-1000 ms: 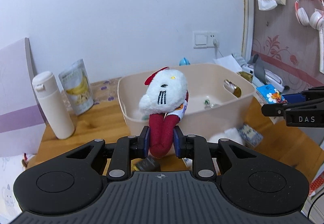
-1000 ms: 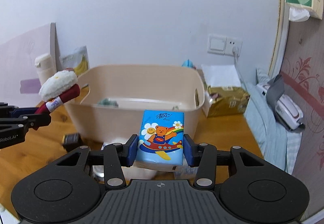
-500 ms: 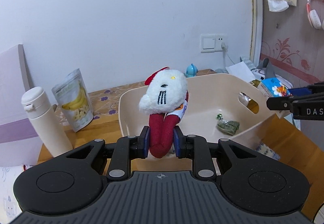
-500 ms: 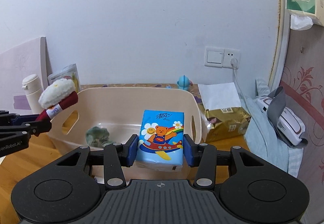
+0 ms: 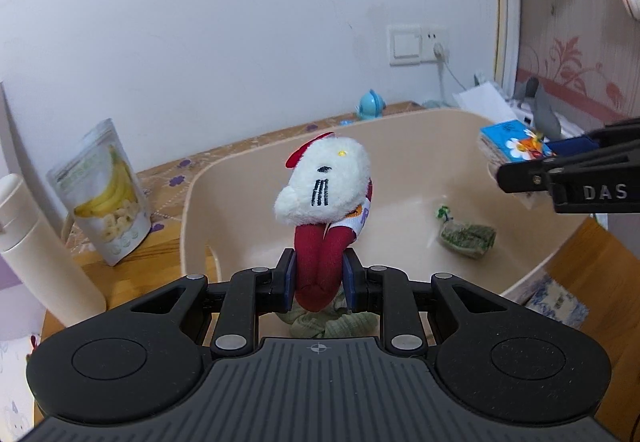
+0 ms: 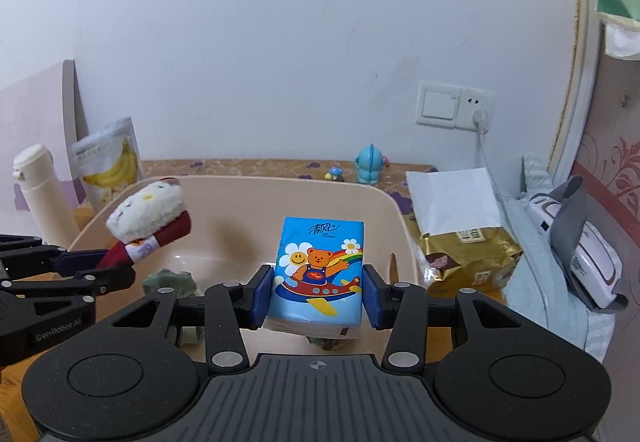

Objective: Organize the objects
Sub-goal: 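Lift both items over the bin and open both tools to release them, then withdraw both tools from the bin toward the remaining table items, then grasp the blue-and-white tissue pack with the right tool while the left grasps the star box, then carry both boxes over the bin and open both tools to drop them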

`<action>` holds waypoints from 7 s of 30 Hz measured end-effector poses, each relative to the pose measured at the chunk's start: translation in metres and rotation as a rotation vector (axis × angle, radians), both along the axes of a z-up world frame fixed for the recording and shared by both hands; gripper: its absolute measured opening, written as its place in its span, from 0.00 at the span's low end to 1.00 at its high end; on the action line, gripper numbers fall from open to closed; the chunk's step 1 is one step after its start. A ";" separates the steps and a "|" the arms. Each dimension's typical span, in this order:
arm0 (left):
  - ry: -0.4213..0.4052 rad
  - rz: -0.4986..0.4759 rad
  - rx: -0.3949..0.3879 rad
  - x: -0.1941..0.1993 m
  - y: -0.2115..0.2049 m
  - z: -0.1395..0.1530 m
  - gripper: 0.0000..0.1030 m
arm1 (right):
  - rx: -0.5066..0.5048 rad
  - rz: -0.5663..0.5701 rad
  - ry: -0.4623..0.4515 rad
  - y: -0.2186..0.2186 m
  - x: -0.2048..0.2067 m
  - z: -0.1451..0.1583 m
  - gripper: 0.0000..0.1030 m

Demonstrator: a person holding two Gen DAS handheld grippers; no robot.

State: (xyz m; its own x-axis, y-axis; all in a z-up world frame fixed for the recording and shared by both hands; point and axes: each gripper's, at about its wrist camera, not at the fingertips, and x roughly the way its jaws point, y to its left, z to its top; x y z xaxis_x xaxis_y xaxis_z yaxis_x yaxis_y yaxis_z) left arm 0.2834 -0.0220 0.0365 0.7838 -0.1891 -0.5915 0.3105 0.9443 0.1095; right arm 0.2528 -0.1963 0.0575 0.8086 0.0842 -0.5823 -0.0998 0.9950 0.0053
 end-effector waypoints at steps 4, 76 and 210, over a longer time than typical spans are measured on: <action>0.028 -0.011 0.009 0.011 -0.004 -0.008 0.23 | -0.018 0.006 0.033 0.006 0.017 -0.012 0.42; 0.113 0.080 0.000 -0.147 -0.002 -0.052 0.87 | -0.083 0.034 0.211 -0.046 -0.117 -0.087 1.00; -0.036 0.011 -0.010 0.002 -0.016 -0.002 0.23 | 0.010 0.067 -0.051 0.000 -0.006 -0.002 0.42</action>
State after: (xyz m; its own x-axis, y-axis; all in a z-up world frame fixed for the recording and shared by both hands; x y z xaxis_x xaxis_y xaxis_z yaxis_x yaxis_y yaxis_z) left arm 0.2855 -0.0385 0.0343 0.8063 -0.1864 -0.5613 0.2964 0.9486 0.1107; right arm 0.2467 -0.1965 0.0553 0.8296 0.1446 -0.5393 -0.1664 0.9860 0.0084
